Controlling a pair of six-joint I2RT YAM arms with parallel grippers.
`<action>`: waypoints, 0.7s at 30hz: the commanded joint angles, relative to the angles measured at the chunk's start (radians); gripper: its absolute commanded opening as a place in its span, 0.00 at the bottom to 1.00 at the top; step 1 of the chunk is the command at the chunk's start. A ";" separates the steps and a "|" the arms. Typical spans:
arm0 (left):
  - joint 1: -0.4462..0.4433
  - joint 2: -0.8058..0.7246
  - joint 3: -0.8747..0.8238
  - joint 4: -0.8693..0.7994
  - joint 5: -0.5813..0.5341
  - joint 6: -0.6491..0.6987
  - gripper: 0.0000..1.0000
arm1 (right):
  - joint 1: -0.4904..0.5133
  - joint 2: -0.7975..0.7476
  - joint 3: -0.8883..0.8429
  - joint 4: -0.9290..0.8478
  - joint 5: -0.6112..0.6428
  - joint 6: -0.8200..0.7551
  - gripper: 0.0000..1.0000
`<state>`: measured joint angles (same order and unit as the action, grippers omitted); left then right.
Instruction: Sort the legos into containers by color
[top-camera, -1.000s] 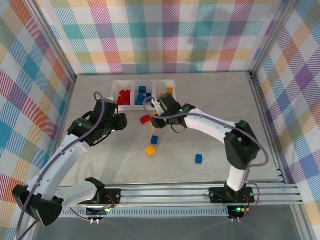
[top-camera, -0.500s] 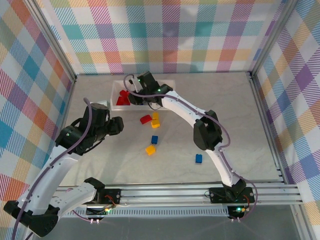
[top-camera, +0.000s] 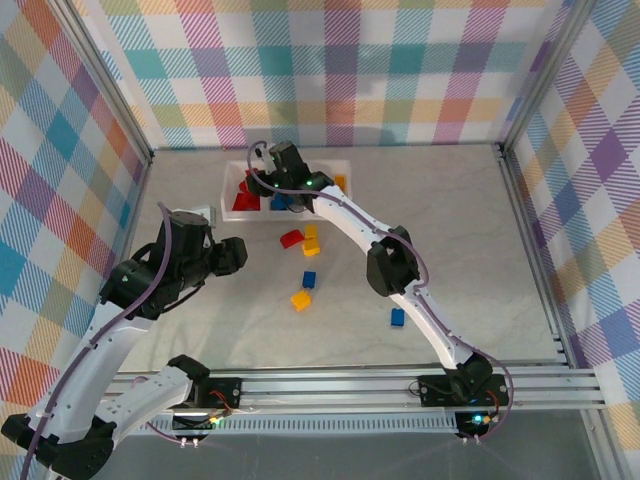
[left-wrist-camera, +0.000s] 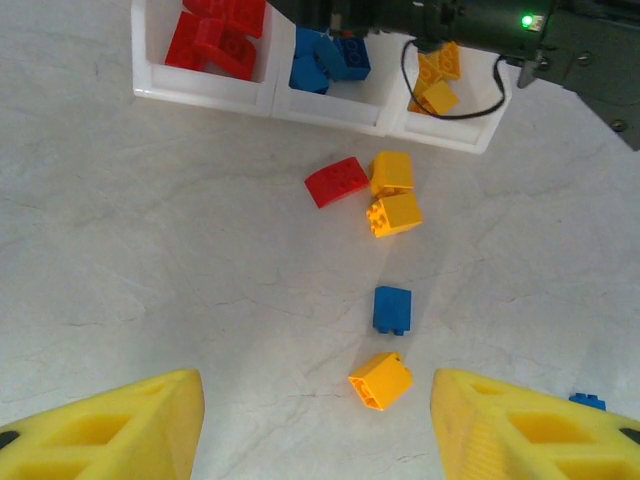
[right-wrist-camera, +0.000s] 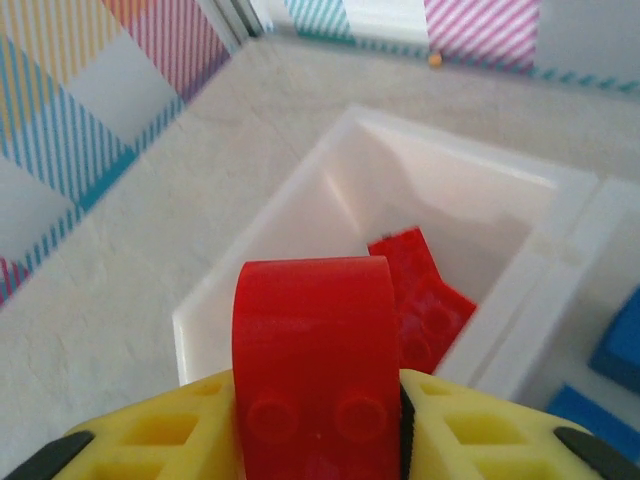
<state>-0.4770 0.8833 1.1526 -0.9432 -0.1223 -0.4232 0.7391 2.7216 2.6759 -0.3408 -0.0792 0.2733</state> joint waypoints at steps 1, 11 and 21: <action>0.000 -0.010 0.022 -0.016 0.021 -0.018 0.61 | 0.003 0.028 0.066 0.119 0.008 0.048 0.47; -0.001 -0.011 0.001 -0.012 0.052 -0.019 0.62 | -0.003 0.004 0.062 0.064 0.007 0.053 0.71; -0.078 -0.009 -0.234 0.153 0.092 -0.126 0.62 | -0.043 -0.408 -0.364 0.000 0.038 -0.045 0.70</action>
<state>-0.5156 0.8761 0.9726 -0.8585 -0.0505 -0.4820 0.7227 2.4939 2.3798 -0.3473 -0.0559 0.2642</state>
